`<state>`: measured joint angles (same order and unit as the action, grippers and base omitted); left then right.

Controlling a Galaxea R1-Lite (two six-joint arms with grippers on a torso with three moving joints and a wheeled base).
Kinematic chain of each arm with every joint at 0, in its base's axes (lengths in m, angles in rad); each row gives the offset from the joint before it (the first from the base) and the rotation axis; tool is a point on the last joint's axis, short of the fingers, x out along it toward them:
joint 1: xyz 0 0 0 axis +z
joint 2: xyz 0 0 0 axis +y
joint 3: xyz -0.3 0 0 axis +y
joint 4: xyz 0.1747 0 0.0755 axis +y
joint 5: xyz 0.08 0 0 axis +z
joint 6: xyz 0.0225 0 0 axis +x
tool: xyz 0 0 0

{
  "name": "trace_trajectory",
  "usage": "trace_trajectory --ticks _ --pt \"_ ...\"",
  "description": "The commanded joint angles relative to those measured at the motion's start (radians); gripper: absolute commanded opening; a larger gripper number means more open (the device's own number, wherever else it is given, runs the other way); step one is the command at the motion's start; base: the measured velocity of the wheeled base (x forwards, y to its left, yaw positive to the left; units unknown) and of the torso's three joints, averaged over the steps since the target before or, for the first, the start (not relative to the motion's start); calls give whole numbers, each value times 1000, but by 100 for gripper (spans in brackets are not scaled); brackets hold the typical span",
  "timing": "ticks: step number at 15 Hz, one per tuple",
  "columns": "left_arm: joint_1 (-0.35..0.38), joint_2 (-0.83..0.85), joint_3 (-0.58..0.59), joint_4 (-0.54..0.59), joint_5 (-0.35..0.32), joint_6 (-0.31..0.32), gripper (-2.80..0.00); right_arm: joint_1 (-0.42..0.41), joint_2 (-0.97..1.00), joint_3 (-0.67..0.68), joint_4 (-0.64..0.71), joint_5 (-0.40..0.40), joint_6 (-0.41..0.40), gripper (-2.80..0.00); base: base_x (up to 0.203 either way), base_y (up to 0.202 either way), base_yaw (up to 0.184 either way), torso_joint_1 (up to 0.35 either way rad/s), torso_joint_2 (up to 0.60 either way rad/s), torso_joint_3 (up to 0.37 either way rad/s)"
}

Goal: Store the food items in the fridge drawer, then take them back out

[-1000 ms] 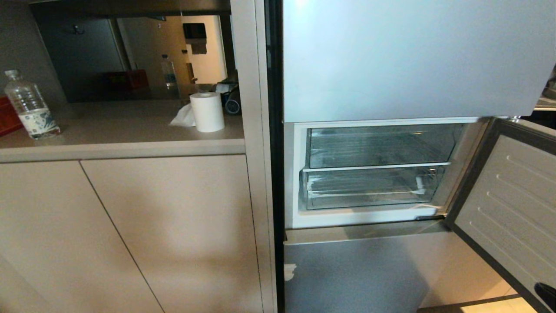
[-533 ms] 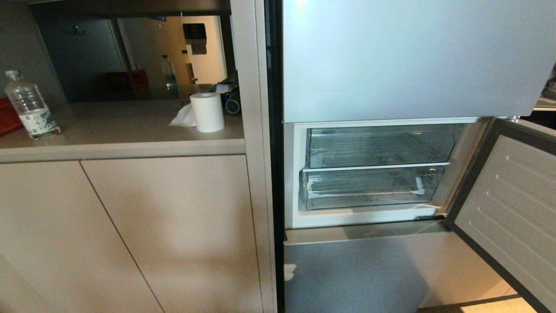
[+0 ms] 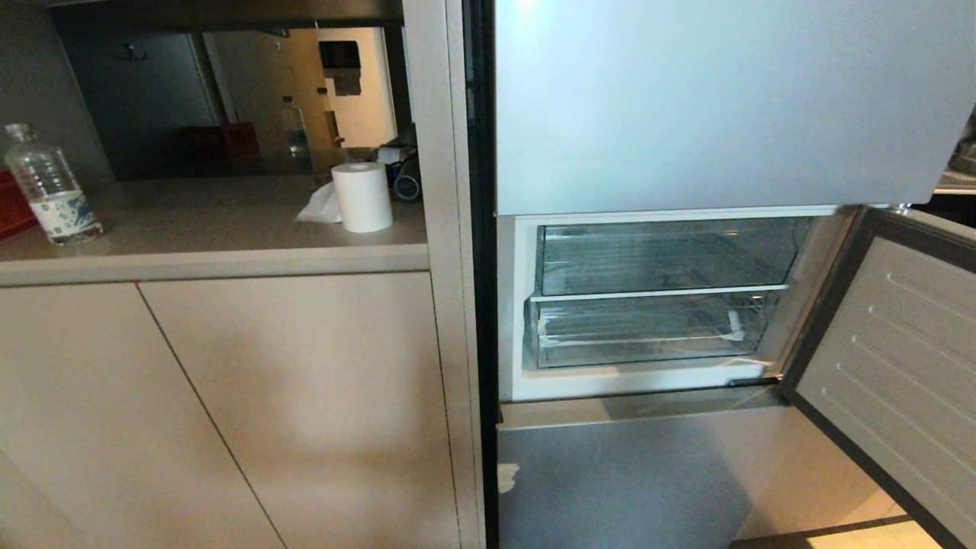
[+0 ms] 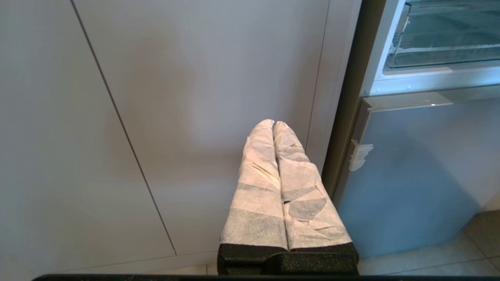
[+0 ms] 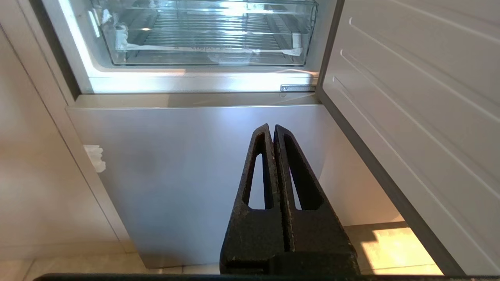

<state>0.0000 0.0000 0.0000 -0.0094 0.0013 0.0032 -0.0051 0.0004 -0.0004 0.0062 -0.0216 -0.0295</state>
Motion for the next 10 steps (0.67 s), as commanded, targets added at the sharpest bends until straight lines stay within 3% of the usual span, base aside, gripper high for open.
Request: trace_trajectory --ticks 1,10 --pt "0 1 2 0 0 0 -280 -1 0 0 3 0 -1 -280 7 2 -67 11 6 7" --pt "0 0 2 0 0 0 -280 1 0 0 3 0 -1 -280 -1 8 -171 1 3 3"
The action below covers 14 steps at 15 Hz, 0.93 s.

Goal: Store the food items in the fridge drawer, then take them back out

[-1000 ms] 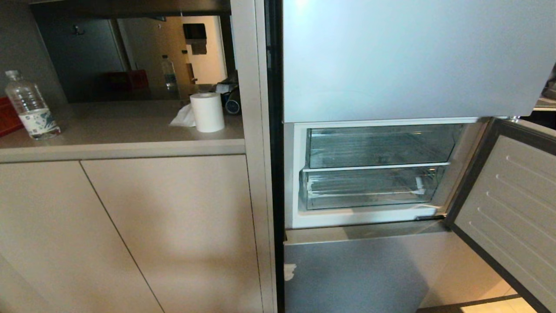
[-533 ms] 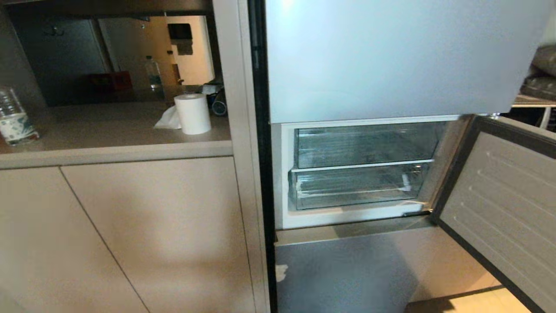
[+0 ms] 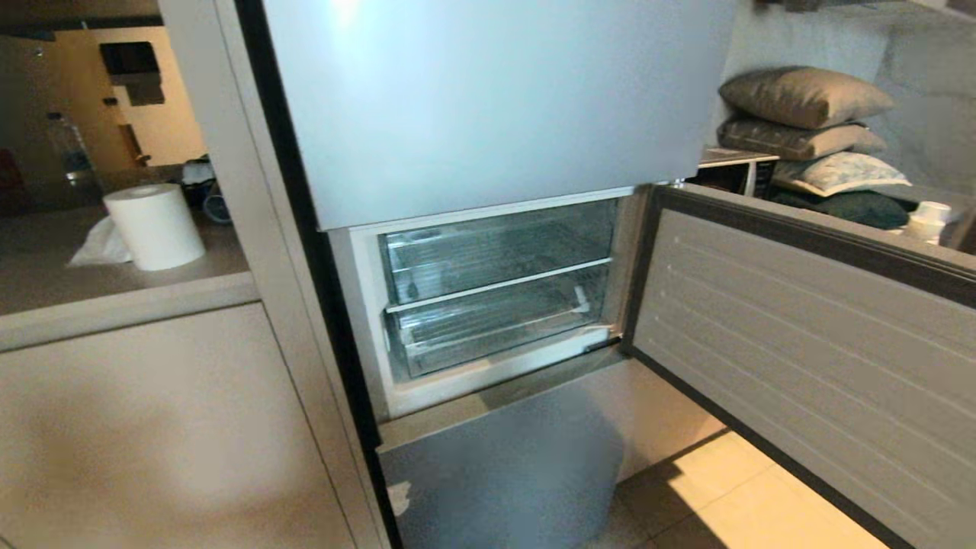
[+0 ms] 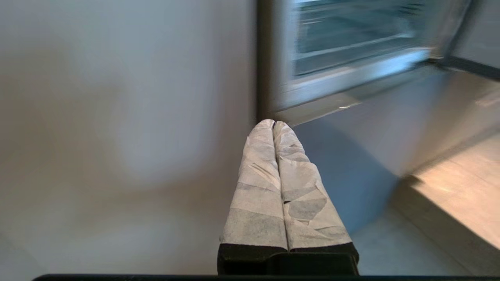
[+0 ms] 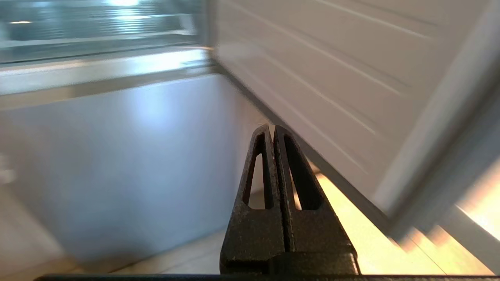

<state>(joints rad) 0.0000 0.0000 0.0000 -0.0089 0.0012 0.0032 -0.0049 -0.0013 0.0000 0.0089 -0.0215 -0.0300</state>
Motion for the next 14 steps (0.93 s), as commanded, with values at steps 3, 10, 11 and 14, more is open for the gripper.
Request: trace_trajectory --ticks 3,10,11,14 --pt "0 1 2 0 0 0 -280 0 1 0 0 0 -1 -280 0 6 -177 7 4 3" --pt "0 2 2 0 0 0 -280 2 22 -1 -6 3 6 -280 -1 4 -131 0 1 4" --pt "0 1 2 0 0 0 -280 0 56 -3 -29 1 23 -280 0 0 0 0 0 0" --pt "0 1 2 0 0 0 -280 -37 282 -44 -232 -25 171 -280 0 0 0 0 0 0"
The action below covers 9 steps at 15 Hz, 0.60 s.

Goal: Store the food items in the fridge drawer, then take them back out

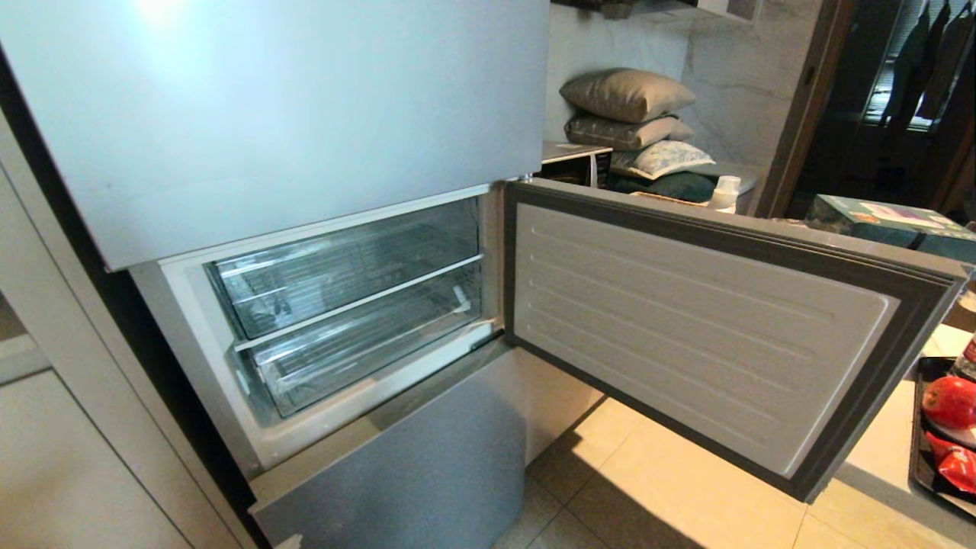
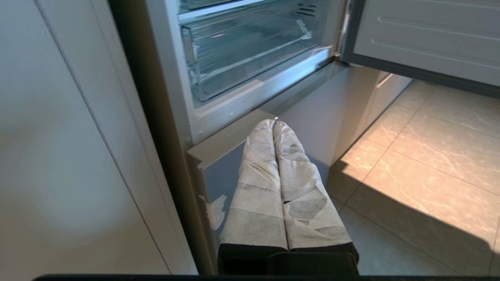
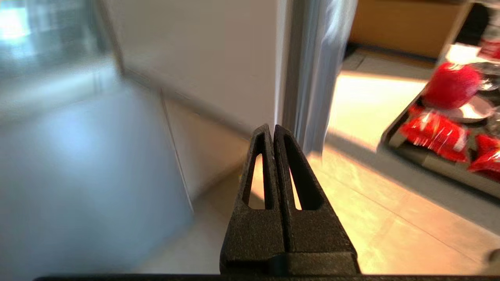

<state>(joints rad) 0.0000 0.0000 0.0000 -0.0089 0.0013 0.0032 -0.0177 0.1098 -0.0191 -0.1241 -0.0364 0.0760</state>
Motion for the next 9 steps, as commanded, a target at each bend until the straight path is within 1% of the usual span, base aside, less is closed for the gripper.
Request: trace_trajectory --ticks 1,2,3,5,6,8,9 --pt "-1 0 2 0 0 0 -280 -65 277 -53 -172 -20 137 -280 0 0 0 0 0 0" --pt "0 1 2 0 0 0 -280 -131 397 -89 -249 -24 222 -280 0 0 0 0 0 0" --pt "0 1 2 0 0 0 -280 -217 504 -124 -321 -16 300 -280 0 0 0 0 0 0" --pt "0 0 2 0 0 0 -280 -429 691 -181 -462 47 436 -280 0 0 0 0 0 0" --pt "0 2 2 0 0 0 -280 -523 778 -208 -536 100 503 -280 0 0 0 0 0 0" --pt "0 2 2 0 0 0 -280 -632 929 -252 -638 185 589 -280 0 0 0 0 0 0" --pt "0 1 2 0 0 0 -280 -666 1003 -274 -687 211 624 -280 0 0 0 0 0 0"
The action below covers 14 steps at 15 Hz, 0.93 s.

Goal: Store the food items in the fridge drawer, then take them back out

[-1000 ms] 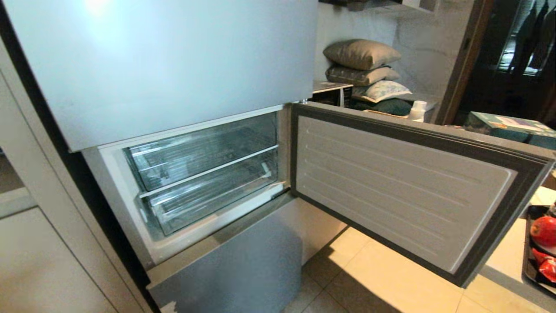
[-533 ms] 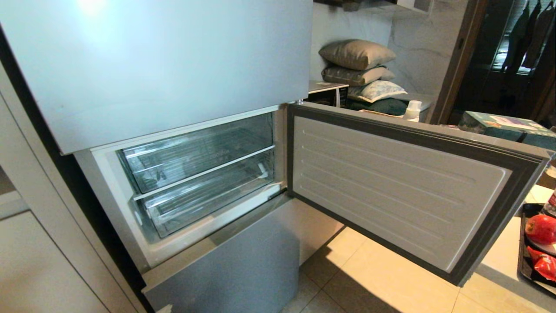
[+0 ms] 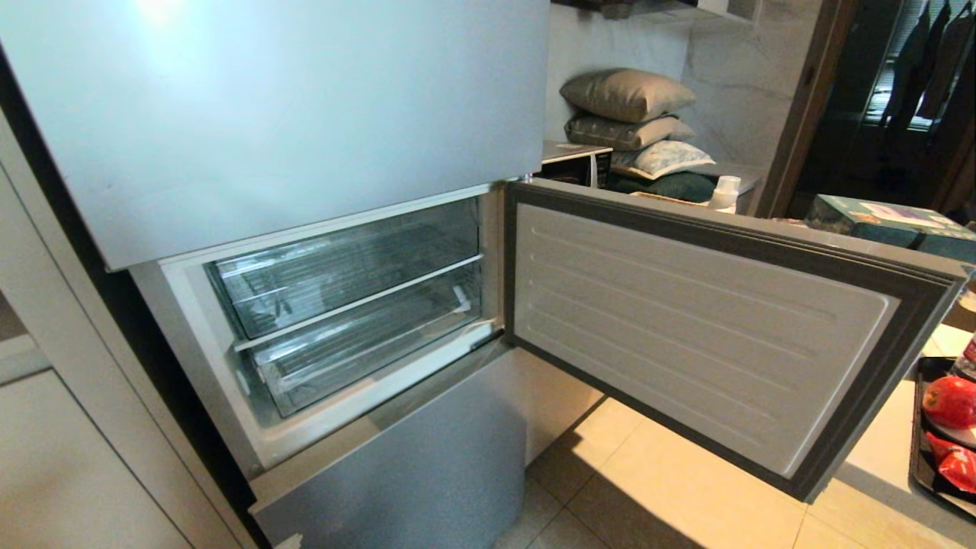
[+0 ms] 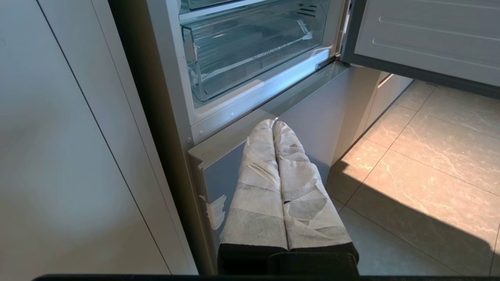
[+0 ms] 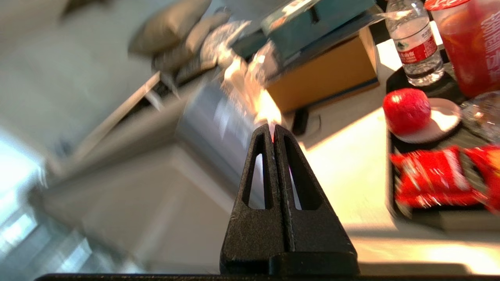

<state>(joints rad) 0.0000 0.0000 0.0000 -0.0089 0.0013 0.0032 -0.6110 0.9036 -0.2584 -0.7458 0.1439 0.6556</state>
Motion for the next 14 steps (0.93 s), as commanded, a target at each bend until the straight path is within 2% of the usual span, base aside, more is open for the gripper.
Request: trace_trajectory --ticks 1,5,10,14 --pt "0 1 2 0 0 0 -280 -87 275 -51 -108 44 67 -280 0 0 0 0 0 0" --pt "0 2 2 0 0 0 -280 -111 525 -164 -217 116 173 -280 0 0 0 0 0 0" --pt "0 2 2 0 0 0 -280 -113 700 -325 -231 328 303 -280 0 0 0 0 0 0" --pt "0 1 2 0 0 0 -280 -111 729 -352 -231 485 385 -280 0 0 0 0 0 0"
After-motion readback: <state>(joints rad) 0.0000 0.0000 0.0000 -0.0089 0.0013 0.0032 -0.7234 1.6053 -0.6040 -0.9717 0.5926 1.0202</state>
